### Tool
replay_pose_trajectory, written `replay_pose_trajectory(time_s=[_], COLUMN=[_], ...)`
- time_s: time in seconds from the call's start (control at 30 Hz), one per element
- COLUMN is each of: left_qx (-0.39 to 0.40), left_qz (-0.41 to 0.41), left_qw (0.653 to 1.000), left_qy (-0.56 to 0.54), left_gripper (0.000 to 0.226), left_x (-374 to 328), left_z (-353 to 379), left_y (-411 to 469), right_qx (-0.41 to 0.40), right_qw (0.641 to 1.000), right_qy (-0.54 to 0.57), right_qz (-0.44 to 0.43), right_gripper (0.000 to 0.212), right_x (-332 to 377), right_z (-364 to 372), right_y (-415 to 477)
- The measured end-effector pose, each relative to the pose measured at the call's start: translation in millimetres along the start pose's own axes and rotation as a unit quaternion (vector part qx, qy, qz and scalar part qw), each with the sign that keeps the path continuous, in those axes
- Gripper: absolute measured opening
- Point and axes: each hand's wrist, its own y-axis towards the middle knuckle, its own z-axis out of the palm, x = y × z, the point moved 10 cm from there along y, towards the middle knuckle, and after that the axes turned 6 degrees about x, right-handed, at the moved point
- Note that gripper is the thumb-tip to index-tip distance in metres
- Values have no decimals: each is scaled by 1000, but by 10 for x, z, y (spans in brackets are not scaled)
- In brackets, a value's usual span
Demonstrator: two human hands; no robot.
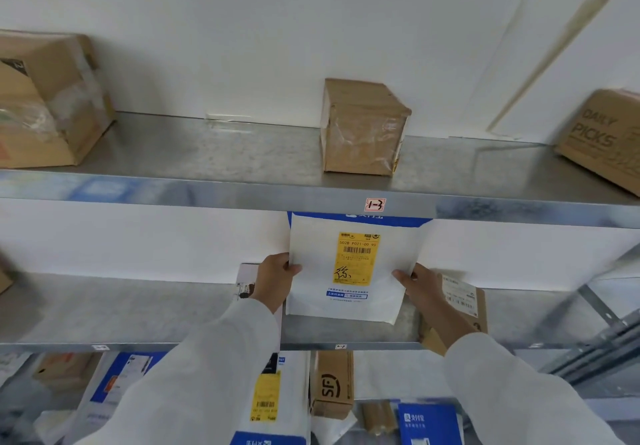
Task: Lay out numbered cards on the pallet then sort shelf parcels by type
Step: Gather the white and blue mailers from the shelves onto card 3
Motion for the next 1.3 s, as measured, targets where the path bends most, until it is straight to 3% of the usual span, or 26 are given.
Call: replay_pose_trajectory(time_s=[0.23, 0.43, 0.73, 0.93, 1.03, 1.3], left_qx=[-8, -7, -18, -43, -51, -133], left_qz=[-10, -25, -26, -68, -77, -101], left_qw=[1000, 999, 999, 993, 989, 976], left_qy=[17, 39, 23, -92, -119, -138], left_gripper=[29, 19, 26, 30, 48, 15], left_x=[-32, -182, -317, -80, 199, 229], left_z=[27, 51, 53, 86, 70, -344], left_y=[-238, -622, -1425, -2143, -2443, -3402], right_qx=[6, 16, 81, 108, 120, 201], right_qw=[999, 999, 994, 991, 985, 969], right_qy=[-2, 1, 21, -24, -65, -10], right_qz=[-34, -51, -72, -78, -106, -140], right_gripper=[22, 20, 18, 25, 32, 22], right_x=[52, -6, -103, -298, -394, -75], right_z=[-160, -298, -405, -450, -391, 81], right_y=[-205, -435, -1081, -1488, -1583, -2425])
